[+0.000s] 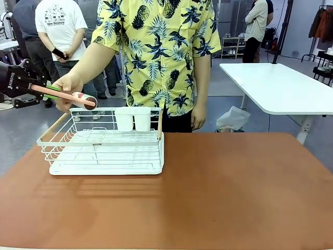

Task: Clean the table.
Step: Pick up the Lint Roller when the human hands it over, then clean the table with the Lint Roller when the human lifts the Dish drying rack.

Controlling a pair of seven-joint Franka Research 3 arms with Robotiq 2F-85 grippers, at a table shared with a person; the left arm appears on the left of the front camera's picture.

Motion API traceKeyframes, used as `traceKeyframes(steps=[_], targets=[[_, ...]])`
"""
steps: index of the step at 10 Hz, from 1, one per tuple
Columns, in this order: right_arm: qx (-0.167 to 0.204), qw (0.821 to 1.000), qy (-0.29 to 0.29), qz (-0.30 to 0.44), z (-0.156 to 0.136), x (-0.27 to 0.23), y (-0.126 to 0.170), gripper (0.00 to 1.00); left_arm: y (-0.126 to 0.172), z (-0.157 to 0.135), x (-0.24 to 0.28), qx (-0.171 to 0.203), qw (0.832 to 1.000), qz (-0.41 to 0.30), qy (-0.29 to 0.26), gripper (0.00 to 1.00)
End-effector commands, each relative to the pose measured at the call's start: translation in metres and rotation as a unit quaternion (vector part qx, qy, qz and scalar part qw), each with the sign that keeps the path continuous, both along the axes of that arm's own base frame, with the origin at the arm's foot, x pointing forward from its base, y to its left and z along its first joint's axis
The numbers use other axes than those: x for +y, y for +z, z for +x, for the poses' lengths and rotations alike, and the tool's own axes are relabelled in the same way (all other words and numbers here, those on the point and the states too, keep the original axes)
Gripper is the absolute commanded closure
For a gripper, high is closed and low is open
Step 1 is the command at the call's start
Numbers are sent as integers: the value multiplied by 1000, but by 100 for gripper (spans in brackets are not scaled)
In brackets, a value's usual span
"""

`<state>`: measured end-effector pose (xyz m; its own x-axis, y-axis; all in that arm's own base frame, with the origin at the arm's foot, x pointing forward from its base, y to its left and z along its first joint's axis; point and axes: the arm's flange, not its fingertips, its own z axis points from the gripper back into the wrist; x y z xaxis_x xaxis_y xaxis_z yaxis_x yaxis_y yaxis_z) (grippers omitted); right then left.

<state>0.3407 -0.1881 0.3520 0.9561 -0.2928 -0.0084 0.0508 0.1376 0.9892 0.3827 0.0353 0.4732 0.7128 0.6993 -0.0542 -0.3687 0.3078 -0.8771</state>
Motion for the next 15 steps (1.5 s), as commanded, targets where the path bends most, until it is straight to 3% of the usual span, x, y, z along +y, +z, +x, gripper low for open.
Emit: traceKeyframes(steps=[1, 15], targets=[[-1, 1000, -1, 0, -1, 0, 2, 0, 0, 0, -1, 1, 1000, 0, 1, 100], [-1, 1000, -1, 0, -1, 0, 2, 0, 0, 0, -1, 1, 1000, 0, 1, 100]])
